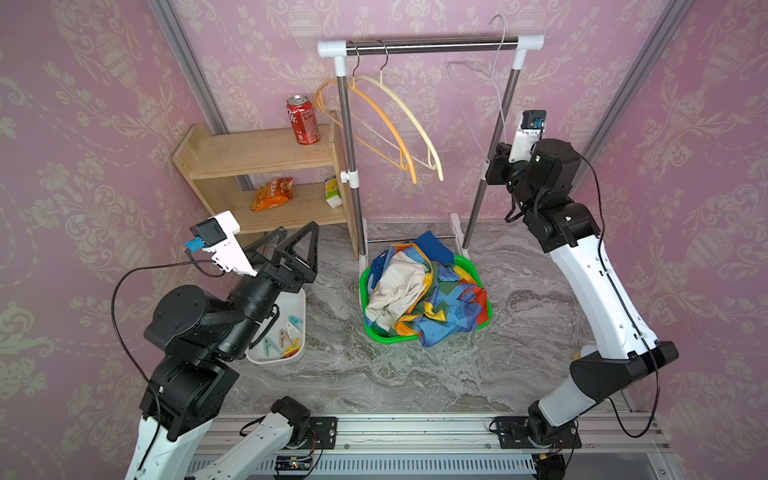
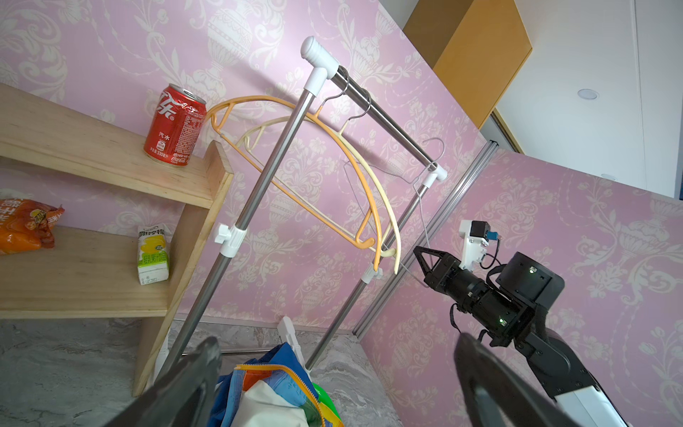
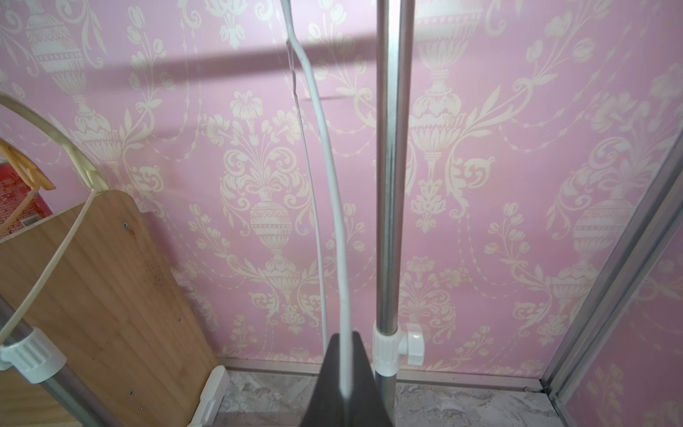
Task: Remove the clothespins securing jackets to the hanger
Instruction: Place the hanger on the clothesline.
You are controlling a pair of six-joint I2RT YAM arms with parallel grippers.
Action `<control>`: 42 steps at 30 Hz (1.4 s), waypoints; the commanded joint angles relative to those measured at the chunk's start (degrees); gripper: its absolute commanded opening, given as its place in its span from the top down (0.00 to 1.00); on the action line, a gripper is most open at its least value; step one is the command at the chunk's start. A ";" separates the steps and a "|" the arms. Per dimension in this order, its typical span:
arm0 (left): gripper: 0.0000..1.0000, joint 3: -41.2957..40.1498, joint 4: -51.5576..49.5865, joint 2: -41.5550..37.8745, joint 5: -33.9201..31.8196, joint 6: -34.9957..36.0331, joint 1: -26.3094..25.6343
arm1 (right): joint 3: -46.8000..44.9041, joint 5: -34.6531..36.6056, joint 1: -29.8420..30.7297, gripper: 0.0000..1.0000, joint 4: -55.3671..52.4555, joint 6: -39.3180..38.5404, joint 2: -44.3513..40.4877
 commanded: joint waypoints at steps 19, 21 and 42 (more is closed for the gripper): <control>0.01 0.02 -1.95 -2.83 -5.73 2.92 0.32 | 7.04 -7.40 0.35 1.00 -15.59 7.15 7.32; 0.01 0.55 -2.24 -2.01 -5.64 3.67 0.30 | 6.54 -7.59 0.44 1.00 -17.04 7.04 7.31; 0.01 5.37 -5.97 8.07 -7.76 9.68 0.35 | -11.14 -4.82 1.21 0.00 -15.96 5.50 -10.68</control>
